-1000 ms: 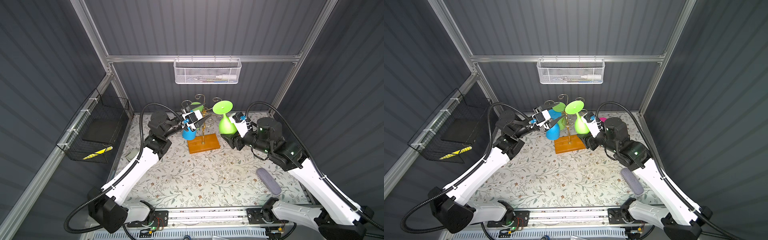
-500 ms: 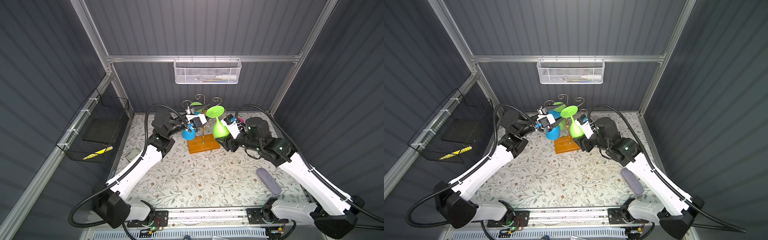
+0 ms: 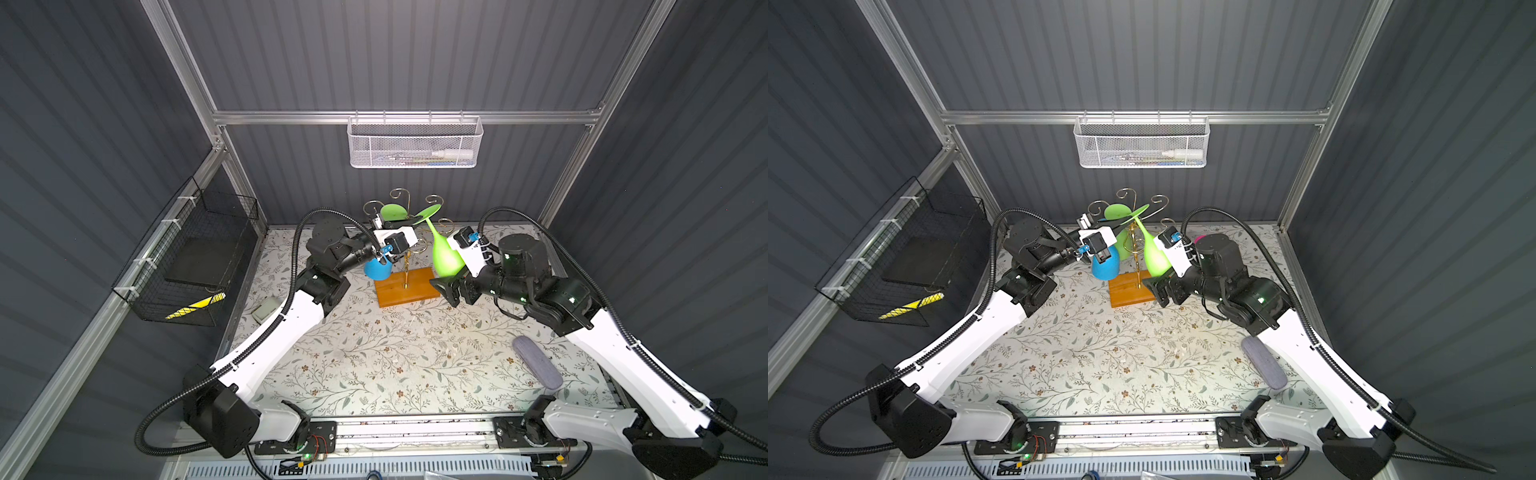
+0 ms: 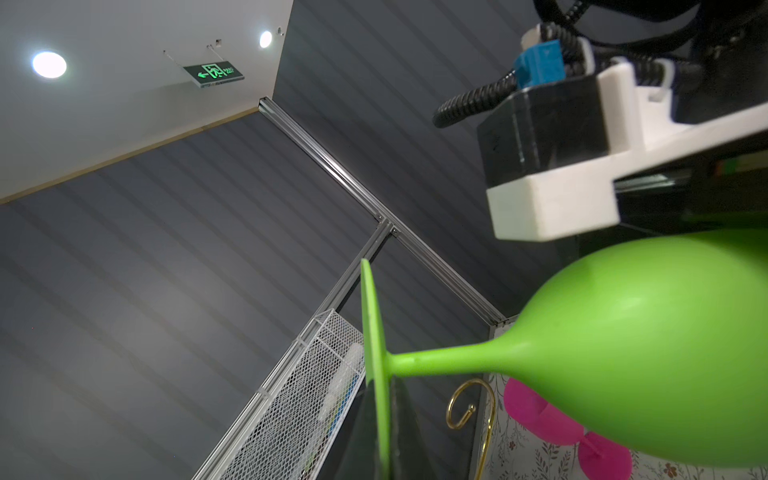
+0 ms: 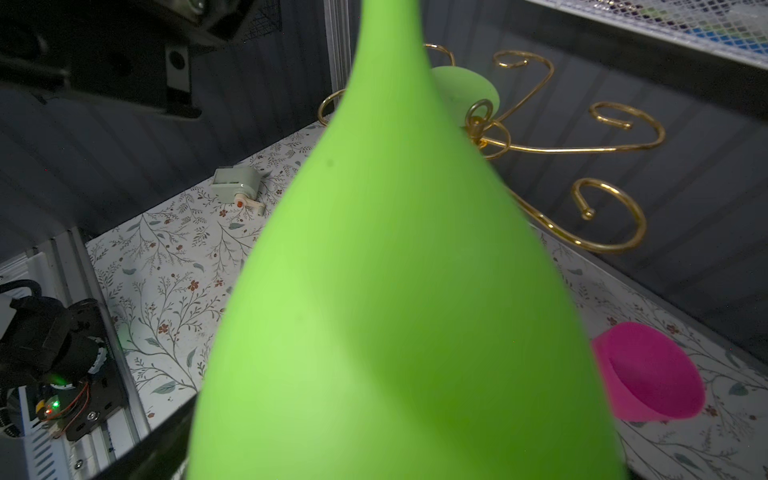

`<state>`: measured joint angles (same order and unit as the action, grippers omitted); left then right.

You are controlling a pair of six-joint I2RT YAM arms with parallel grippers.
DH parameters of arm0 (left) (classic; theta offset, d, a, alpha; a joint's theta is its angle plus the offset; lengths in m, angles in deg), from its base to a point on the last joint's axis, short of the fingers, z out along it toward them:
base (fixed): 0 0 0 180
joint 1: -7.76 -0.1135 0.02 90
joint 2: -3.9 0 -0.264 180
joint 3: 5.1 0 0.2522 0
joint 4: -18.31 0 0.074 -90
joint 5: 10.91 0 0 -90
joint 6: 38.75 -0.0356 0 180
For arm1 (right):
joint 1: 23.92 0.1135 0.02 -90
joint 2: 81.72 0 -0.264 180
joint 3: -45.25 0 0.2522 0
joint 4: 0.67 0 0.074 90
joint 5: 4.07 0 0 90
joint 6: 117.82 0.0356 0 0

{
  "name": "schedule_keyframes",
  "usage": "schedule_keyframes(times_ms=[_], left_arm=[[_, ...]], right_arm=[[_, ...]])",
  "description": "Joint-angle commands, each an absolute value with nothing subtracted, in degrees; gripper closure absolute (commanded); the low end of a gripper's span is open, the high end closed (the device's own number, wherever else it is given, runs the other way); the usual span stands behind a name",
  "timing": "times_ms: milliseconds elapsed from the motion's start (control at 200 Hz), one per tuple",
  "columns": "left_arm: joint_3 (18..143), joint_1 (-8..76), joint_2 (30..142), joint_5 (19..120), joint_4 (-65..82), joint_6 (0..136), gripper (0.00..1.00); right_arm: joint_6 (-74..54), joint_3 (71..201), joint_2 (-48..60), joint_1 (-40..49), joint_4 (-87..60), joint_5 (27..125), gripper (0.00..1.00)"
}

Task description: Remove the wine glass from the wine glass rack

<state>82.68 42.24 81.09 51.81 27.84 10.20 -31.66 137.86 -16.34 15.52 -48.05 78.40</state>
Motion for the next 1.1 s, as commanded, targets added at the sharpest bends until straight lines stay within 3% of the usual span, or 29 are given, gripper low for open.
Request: schedule_keyframes(times_ms=[0, 255, 415, 710, 1090], left_arm=[[81.6, 42.3, 77.6, 62.8, 28.0, 18.1, 1.0], [75.7, 41.3, 74.3, 75.7, 26.9, 36.7, 1.0], [73.8, 37.2, 72.7, 72.4, 28.1, 46.8, 1.0], [74.5, 36.5, 73.1, 68.6, 27.9, 50.6, 1.0], [75.3, 36.3, 73.4, 63.1, 27.8, 54.9, 1.0]], right_arm=[[-29.7, 137.6, -20.5, 15.2, -44.7, 75.4, 0.01], [-23.9, 132.6, -27.5, 7.1, -38.5, 63.7, 0.01], [-19.0, 128.6, -30.6, 0.8, -33.4, 57.8, 0.05], [-14.2, 127.7, -27.6, -0.3, -26.9, 61.1, 0.22], [-12.7, 132.8, -19.7, -0.7, -21.2, 61.7, 0.23]])
